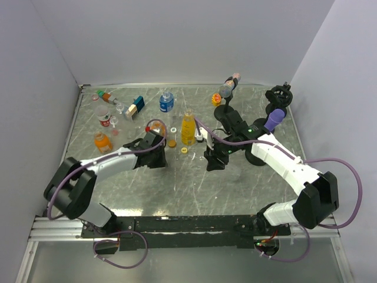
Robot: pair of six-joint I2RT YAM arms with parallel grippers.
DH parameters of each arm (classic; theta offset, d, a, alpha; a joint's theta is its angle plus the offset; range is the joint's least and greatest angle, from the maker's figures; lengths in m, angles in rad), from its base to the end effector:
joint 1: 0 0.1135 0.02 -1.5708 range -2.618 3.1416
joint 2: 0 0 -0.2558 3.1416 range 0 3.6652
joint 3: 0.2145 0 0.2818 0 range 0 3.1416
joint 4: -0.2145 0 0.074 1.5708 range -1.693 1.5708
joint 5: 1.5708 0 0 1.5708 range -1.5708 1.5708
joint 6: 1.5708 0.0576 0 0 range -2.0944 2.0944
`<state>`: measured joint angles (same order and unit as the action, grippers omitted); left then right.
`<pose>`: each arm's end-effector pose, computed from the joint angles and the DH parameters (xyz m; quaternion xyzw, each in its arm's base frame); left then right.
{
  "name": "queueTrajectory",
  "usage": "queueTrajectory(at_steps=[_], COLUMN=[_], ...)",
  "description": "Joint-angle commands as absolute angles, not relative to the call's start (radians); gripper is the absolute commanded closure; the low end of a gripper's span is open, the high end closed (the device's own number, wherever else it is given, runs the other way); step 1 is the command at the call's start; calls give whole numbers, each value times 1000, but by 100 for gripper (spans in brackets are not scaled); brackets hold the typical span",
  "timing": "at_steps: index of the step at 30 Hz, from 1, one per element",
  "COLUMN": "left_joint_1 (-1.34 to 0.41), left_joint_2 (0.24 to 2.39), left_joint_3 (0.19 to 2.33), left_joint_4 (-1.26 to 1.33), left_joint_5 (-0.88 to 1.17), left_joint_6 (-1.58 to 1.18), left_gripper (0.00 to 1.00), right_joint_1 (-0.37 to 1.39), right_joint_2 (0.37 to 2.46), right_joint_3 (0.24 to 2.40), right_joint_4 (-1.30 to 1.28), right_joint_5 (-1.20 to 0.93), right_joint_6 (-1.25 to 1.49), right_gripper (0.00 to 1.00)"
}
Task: Unscrew the bottle caps
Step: Place the bottle cap at the center of the board, then pass from the right arm to the left
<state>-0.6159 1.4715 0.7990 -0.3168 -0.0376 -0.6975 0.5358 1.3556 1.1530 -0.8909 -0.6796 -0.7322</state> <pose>0.2622 -0.1829 0.1335 -0.0444 0.9568 -0.1607 0.2380 0.2410 0.1852 0.2612 -0.6061 0.6914 0.3004 0.2536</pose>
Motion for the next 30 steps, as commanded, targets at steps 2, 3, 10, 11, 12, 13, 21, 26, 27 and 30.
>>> queueTrajectory(at_steps=[2,3,10,11,12,13,21,26,27,30], left_joint_1=[-620,-620,-623,-623,-624,-624,-612,-614,-615,-646], left_joint_2=[1565,1575,1470,1433,1384,1315,886,828,837,870], left_joint_3=[885,891,916,919,917,911,750,640,632,649], left_joint_4=[-278,-276,-313,-319,-322,-318,-56,219,242,261], left_joint_5=[-91,-86,-31,-9,23,47,366,768,793,786], left_joint_6=[-641,-640,-654,-652,-650,-638,-551,-538,-534,-499], left_gripper=[59,58,41,36,31,26,3,3,3,3], right_joint_1=[517,514,502,499,497,491,436,431,431,434], right_joint_2=[1309,1310,1318,1316,1315,1315,1302,1312,1315,1321], right_joint_3=[1161,1164,1170,1170,1166,1160,1124,1126,1126,1127], right_joint_4=[-858,-857,-858,-854,-850,-845,-801,-816,-818,-836], right_joint_5=[-745,-752,-787,-790,-796,-817,-1038,-1098,-1109,-1143], right_joint_6=[-726,-724,-726,-729,-732,-733,-758,-770,-772,-785], right_gripper=[72,72,72,72,72,72,72,72,72,72])
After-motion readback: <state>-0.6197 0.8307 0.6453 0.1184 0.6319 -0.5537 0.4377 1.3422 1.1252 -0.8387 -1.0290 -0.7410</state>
